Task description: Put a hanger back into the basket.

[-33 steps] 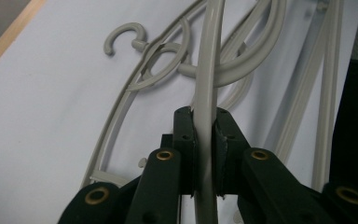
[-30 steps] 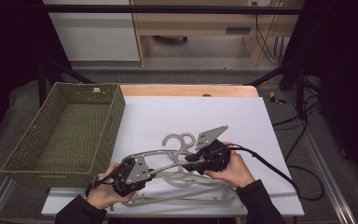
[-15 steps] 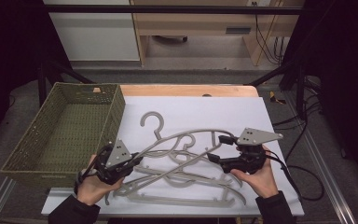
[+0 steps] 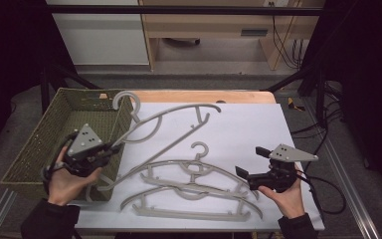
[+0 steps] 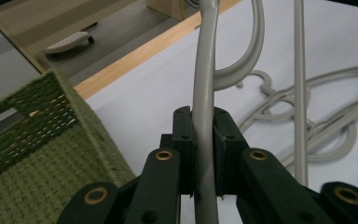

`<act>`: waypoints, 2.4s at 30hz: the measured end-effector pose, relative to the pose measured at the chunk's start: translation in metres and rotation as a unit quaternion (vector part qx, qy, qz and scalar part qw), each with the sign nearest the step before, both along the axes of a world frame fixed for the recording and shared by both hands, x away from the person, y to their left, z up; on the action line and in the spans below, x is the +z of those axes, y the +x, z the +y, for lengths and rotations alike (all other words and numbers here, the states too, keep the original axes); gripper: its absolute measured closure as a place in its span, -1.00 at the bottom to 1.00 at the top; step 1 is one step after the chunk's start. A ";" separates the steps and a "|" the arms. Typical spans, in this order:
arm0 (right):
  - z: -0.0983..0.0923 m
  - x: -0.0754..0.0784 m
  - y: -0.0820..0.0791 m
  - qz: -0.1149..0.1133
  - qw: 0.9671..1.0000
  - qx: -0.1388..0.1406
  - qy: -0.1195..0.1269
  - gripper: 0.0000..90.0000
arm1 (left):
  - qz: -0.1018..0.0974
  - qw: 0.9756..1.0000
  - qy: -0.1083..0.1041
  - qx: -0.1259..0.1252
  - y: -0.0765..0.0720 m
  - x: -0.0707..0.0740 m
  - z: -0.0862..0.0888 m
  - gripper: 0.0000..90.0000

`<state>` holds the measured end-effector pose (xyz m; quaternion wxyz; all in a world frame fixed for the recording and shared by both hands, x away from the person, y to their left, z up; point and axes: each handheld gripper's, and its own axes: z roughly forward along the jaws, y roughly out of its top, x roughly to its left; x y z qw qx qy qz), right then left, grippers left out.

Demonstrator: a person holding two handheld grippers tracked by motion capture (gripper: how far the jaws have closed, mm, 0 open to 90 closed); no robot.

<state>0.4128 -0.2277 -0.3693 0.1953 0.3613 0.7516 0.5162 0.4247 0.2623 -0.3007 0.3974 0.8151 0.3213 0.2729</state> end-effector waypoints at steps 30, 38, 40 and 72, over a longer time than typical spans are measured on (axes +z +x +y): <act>-0.014 -0.013 0.000 0.013 0.999 -0.037 0.008 -0.93 | 0.002 0.989 0.012 0.149 0.057 -0.001 0.140 0.81; -0.013 -0.014 0.000 0.014 0.999 -0.035 0.005 -0.93 | 0.012 0.983 0.031 0.181 0.055 -0.018 0.167 0.81; -0.013 -0.014 0.001 0.016 0.999 -0.032 0.002 -0.93 | 0.014 0.983 0.031 0.182 0.055 -0.020 0.172 0.81; -0.011 -0.016 0.001 0.020 0.999 -0.030 -0.004 -0.93 | 0.032 0.974 0.089 0.206 0.066 -0.036 0.171 0.81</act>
